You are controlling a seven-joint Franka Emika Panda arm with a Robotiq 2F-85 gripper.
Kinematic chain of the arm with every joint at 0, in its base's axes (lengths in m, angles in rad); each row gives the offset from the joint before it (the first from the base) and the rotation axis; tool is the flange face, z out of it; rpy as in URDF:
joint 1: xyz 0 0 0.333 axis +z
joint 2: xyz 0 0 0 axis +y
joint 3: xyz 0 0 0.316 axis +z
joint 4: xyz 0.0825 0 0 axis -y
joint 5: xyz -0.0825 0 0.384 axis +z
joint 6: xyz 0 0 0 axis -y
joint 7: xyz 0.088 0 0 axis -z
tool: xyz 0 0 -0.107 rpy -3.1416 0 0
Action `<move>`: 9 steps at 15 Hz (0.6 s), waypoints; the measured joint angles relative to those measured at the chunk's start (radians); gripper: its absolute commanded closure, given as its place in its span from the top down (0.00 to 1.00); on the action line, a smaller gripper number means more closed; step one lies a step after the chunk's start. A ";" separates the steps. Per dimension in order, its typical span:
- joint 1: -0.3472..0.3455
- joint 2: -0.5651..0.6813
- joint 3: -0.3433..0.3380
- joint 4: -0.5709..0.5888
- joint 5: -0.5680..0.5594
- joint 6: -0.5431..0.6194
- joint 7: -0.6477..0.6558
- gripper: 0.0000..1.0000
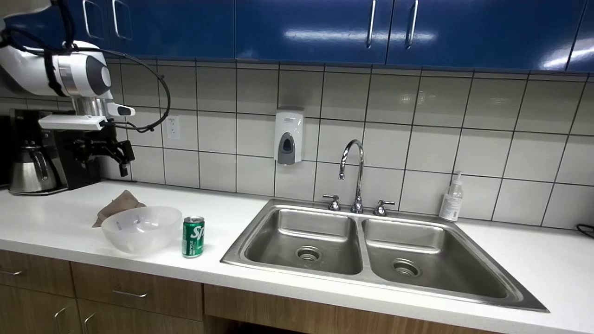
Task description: Put the towel in the bowl
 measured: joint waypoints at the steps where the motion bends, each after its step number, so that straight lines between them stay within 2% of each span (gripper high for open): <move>1: 0.014 0.030 -0.007 0.031 -0.006 0.000 -0.008 1.00; 9: 0.107 0.240 -0.058 0.261 -0.009 -0.005 -0.052 1.00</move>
